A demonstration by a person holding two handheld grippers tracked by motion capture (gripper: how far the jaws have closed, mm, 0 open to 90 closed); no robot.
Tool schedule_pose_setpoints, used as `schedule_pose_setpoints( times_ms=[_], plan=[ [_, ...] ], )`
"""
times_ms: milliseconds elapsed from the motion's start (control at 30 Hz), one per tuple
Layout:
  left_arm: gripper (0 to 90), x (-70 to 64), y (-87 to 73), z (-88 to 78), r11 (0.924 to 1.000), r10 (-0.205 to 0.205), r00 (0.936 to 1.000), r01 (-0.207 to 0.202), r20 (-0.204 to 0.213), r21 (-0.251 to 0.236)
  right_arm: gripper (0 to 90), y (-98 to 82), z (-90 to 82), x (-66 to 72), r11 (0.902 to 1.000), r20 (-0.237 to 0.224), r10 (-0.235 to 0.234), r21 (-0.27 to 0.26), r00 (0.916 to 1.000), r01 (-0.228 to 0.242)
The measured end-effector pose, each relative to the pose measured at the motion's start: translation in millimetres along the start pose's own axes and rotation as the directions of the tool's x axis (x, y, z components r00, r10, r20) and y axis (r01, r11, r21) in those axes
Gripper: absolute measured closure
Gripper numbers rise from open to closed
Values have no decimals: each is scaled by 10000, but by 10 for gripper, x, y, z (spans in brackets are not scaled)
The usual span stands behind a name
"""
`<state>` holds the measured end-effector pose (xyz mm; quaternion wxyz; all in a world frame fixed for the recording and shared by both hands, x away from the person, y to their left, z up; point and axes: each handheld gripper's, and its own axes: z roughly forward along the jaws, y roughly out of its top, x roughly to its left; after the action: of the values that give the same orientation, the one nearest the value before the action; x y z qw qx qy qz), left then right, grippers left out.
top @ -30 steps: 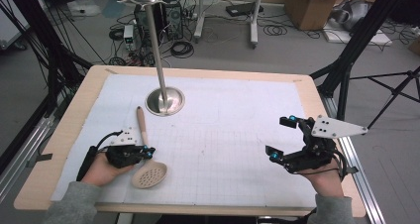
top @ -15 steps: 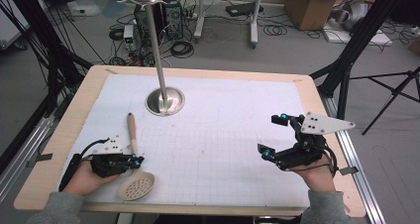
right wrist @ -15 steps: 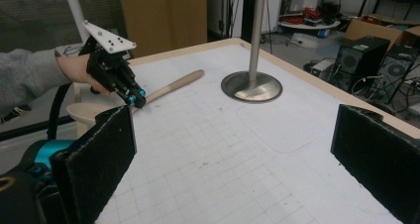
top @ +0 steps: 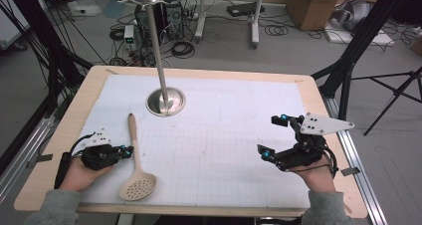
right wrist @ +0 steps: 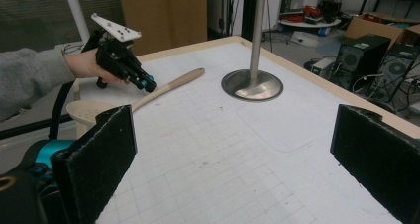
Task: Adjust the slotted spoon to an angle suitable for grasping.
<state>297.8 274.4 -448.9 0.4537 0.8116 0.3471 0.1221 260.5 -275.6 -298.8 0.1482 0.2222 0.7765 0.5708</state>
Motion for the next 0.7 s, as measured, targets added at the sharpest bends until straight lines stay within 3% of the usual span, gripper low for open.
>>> schedule_pose_setpoints(
  times_ms=[267, 500, 700],
  plan=[
    [897, -20, 54, 86, 9995, 317, 9995, -317, 16, 88, 25, 2, -18, -4, 9999, 51, -35, -98, 10000, 35],
    [897, -85, 130, 219, 9976, 563, 9976, -579, 405, 382, 25, -23, -51, 4, 10000, 114, 93, 5, 9999, -93],
    [897, -104, 136, 237, 9963, 704, 9958, -731, 590, 458, 25, -30, -84, 2, 9999, 199, 71, -85, 9998, -70]
  ],
)
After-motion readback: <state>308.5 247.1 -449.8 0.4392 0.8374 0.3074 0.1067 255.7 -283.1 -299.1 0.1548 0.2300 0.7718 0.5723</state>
